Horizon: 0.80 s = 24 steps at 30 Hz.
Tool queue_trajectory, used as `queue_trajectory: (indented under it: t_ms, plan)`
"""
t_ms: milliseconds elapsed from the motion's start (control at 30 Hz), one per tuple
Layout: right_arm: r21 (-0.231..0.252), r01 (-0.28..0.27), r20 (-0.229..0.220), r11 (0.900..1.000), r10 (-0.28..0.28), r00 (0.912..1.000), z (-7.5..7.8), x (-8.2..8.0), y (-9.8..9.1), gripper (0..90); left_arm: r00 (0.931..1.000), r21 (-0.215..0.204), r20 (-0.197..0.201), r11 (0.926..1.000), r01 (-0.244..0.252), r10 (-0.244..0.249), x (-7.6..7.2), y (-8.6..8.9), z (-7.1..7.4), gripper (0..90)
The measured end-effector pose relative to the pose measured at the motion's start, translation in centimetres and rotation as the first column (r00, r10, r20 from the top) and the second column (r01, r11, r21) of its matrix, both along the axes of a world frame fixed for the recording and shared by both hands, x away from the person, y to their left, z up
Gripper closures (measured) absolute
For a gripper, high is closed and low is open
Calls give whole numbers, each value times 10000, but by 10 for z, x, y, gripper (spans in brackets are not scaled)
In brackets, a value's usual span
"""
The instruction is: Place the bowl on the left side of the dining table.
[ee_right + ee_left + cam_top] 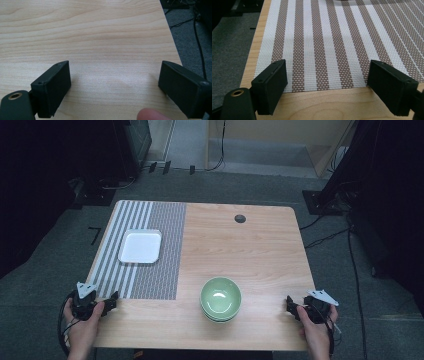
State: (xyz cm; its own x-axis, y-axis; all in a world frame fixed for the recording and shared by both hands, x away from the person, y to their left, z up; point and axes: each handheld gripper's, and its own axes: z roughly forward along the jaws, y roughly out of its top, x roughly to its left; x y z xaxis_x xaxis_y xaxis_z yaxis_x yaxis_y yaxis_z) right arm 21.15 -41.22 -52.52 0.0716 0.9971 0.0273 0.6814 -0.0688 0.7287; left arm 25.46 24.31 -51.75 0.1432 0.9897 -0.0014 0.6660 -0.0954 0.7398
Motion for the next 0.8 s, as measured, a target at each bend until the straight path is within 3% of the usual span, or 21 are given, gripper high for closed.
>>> queue_trajectory:
  t_ms: [800]
  plan:
    - [94,176,113,9998,-177,9998,1,-1,6,144,10000,2,-1,10000,4,-4,0,0,0,155]
